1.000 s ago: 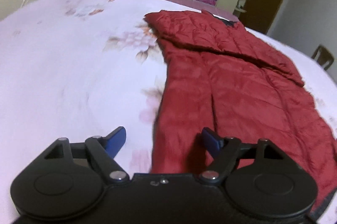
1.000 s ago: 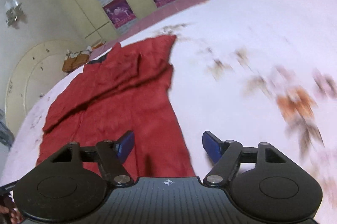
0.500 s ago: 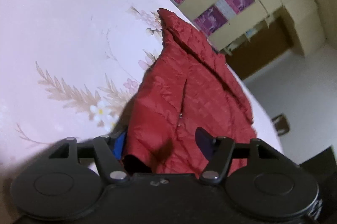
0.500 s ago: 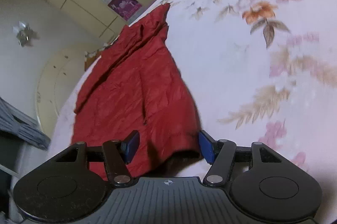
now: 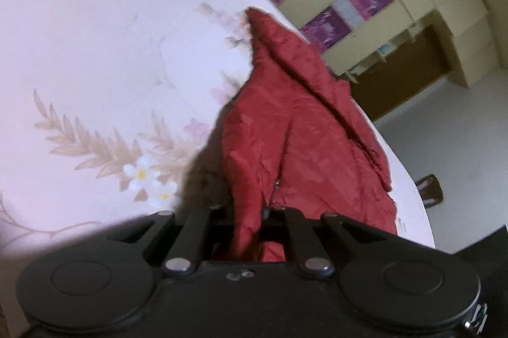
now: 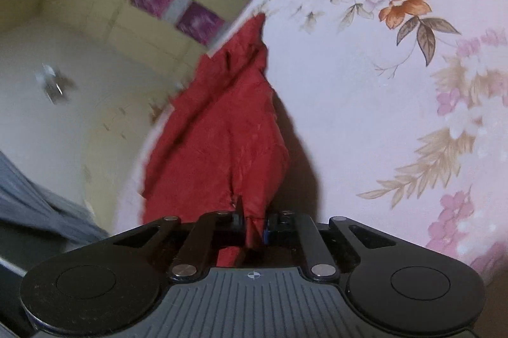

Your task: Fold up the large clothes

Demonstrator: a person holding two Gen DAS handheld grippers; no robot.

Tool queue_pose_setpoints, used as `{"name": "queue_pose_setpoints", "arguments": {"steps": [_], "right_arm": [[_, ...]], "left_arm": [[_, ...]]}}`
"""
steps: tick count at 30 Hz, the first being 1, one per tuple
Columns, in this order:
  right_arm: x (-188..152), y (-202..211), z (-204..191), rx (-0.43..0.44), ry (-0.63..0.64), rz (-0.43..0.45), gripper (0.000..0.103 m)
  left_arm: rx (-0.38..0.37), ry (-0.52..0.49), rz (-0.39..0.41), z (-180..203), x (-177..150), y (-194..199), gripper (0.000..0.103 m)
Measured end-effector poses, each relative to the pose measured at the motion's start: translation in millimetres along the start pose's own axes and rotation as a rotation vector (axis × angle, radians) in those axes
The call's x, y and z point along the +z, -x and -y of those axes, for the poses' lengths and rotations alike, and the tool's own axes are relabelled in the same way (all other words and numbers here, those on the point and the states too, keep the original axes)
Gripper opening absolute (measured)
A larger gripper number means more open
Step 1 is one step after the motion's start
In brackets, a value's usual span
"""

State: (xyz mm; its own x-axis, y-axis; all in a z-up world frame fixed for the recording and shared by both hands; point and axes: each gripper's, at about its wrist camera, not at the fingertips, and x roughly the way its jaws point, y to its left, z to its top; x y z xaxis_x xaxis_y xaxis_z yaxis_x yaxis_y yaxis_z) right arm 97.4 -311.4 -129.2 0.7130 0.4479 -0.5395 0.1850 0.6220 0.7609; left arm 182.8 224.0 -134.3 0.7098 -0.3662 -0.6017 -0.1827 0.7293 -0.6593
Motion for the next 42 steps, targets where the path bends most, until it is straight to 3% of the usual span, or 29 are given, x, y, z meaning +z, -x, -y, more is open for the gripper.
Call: {"name": "queue_pose_setpoints", "arguments": {"steps": [10,17,24,28,35,37,38,39,40,41,42], "right_arm": [[38.2,32.5,-53.1,0.111,0.098,0.111,0.008],[91.4,21.9,-98.6,0.175,0.138,0.169,0.008],[162.6,-24.9,-132.9,0.181,0.150,0.202,0.008],[212.3,-77.7,-147.2,0.158,0.136,0.197,0.008],[283.6,-182.3,-139.2,0.052,0.114,0.154,0.008],[298.1,-211.8,-130.4,0.040,0.097,0.123,0.008],[303.9,-224.8,-122.9,0.058,0.078,0.098,0.008],[308.7,-234.7,-115.9,0.081,0.060,0.091,0.010],[313.4,-243.9,-108.8,0.059,0.054,0.097,0.048],[315.3,-247.6,-105.8,0.013,0.061,0.128,0.077],[314.1,-243.9,-107.3,-0.016,0.087,0.182,0.098]], "left_arm": [[-0.118,0.005,0.181,41.7,27.7,39.3,0.006],[-0.181,-0.019,0.257,80.6,79.3,30.0,0.006],[-0.203,-0.078,0.273,122.7,153.7,-30.4,0.006],[-0.191,-0.095,0.240,140.9,203.1,-88.7,0.006],[-0.107,-0.097,0.143,133.9,261.7,-190.4,0.006],[-0.116,-0.119,0.130,126.9,272.1,-212.1,0.007],[-0.145,-0.136,0.135,123.1,276.8,-219.2,0.024],[-0.162,-0.137,0.138,119.6,280.6,-224.5,0.059],[-0.153,-0.125,0.150,114.7,284.4,-228.6,0.081],[-0.133,-0.127,0.184,111.6,285.4,-228.5,0.098],[-0.125,-0.138,0.205,108.5,286.7,-229.1,0.093]]}}
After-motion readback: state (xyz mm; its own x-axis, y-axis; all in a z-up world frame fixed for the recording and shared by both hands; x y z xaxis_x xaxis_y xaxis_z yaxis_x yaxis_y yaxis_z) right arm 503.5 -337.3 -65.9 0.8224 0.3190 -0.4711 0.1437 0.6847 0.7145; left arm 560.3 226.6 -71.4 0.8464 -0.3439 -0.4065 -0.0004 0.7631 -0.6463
